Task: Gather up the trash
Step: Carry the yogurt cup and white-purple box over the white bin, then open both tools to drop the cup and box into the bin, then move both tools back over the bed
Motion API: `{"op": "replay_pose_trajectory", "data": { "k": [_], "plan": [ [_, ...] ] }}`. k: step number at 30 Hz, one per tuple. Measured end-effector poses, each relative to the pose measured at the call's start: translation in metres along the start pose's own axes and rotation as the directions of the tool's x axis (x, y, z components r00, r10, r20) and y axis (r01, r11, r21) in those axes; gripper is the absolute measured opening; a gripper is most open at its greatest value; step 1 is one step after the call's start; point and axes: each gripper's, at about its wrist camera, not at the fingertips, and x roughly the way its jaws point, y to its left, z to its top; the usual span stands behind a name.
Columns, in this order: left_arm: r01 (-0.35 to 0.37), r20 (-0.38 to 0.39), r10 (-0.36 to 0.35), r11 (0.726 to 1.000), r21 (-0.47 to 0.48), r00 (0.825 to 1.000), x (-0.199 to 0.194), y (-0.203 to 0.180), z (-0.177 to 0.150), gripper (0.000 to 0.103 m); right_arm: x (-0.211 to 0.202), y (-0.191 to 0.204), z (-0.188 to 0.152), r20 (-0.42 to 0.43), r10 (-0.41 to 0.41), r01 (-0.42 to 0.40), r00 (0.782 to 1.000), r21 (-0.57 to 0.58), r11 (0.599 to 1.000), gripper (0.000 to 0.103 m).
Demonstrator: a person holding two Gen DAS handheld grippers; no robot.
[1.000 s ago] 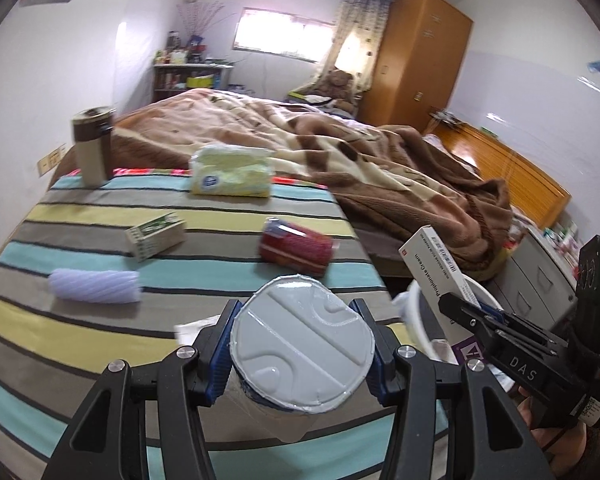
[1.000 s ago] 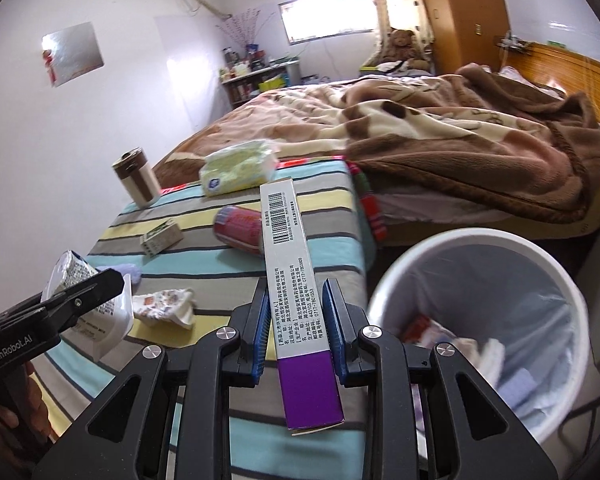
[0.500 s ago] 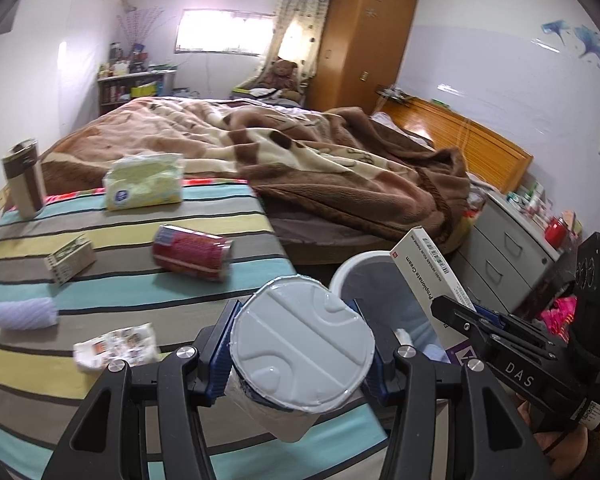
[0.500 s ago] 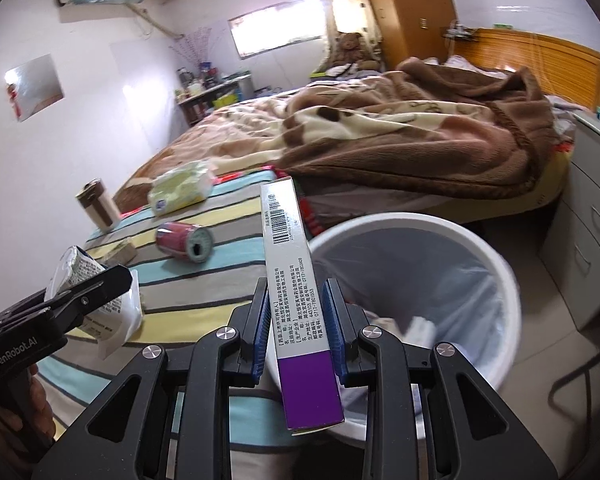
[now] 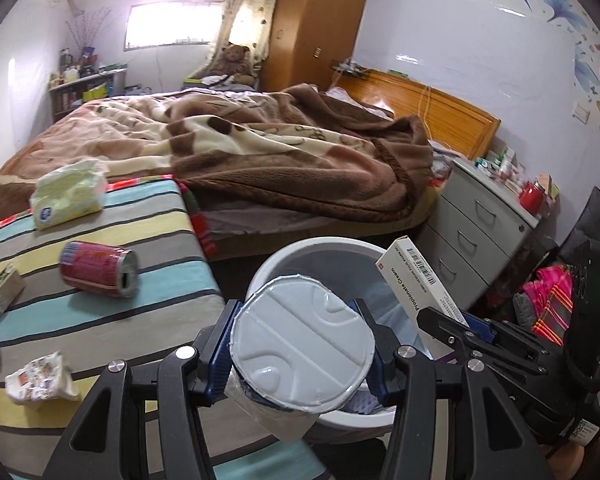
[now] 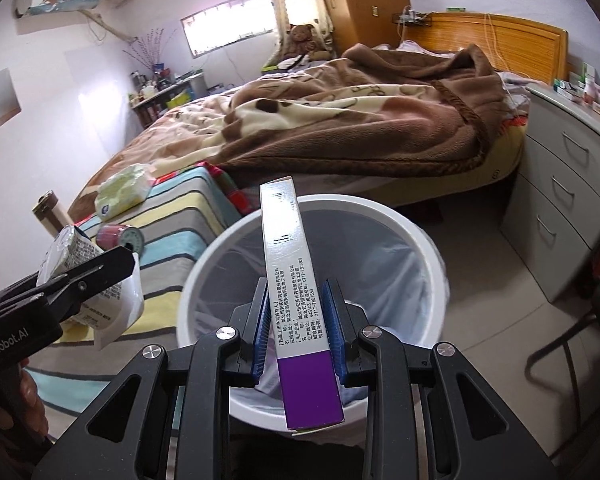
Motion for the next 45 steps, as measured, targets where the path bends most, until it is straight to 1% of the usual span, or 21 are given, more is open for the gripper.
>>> {"op": "replay_pose_trajectory", "data": {
  "k": [7,10,13,16,21,22,24,26,28,29,36,45],
  "plan": [
    [0.020,-0.038,-0.019,0.999,0.028,0.999,0.024,-0.016,0.000,0.054,0.006,-0.012,-0.002,-0.029,-0.051,0.051,0.998,0.012,0.999,0.027],
    [0.014,-0.042,-0.012,0.999,0.048,0.999,0.030,-0.021,0.000,0.054,0.008,-0.015,-0.004,-0.042,-0.058,0.059,0.997,0.014,0.998,0.027],
    [0.027,-0.055,-0.025,0.999,0.045,0.998,0.036,-0.023,0.000,0.054,0.011,-0.017,-0.005,-0.057,-0.065,0.066,0.996,0.016,0.998,0.027],
    [0.022,-0.059,-0.019,0.998,0.053,0.998,0.041,-0.026,-0.001,0.054,0.014,-0.018,-0.006,-0.069,-0.071,0.072,0.995,0.014,0.997,0.027],
    [0.042,-0.072,-0.039,0.998,0.049,0.997,0.045,-0.026,0.000,0.055,0.017,-0.019,-0.007,-0.078,-0.089,0.090,0.993,0.020,0.996,0.027],
    [0.040,-0.065,-0.037,0.998,0.054,0.997,0.044,-0.026,0.000,0.055,0.017,-0.019,-0.006,-0.081,-0.089,0.091,0.993,0.022,0.996,0.028],
    [0.038,-0.055,-0.035,0.998,0.049,0.998,0.043,-0.025,0.001,0.065,0.018,-0.019,-0.006,-0.081,-0.092,0.093,0.992,0.020,0.995,0.028],
    [0.040,-0.047,-0.038,0.998,0.041,0.998,0.040,-0.022,0.001,0.068,0.018,-0.017,-0.006,-0.078,-0.094,0.096,0.992,0.016,0.995,0.032],
    [0.038,-0.046,-0.036,0.999,0.037,0.998,0.039,-0.020,0.001,0.070,0.017,-0.016,-0.006,-0.075,-0.089,0.090,0.993,0.017,0.996,0.055],
    [0.035,-0.043,-0.033,0.999,0.035,0.998,0.037,-0.019,0.001,0.070,0.016,-0.015,-0.006,-0.071,-0.084,0.085,0.994,0.018,0.996,0.058],
    [0.019,-0.016,-0.019,1.000,0.015,1.000,0.023,-0.006,0.002,0.072,0.011,-0.007,-0.004,-0.047,-0.078,0.078,0.996,0.008,0.997,0.058],
    [-0.013,0.009,0.013,1.000,-0.024,1.000,0.002,0.018,-0.001,0.072,0.011,0.009,-0.004,-0.029,-0.056,0.056,0.998,-0.013,0.998,0.058]
  ]
}}
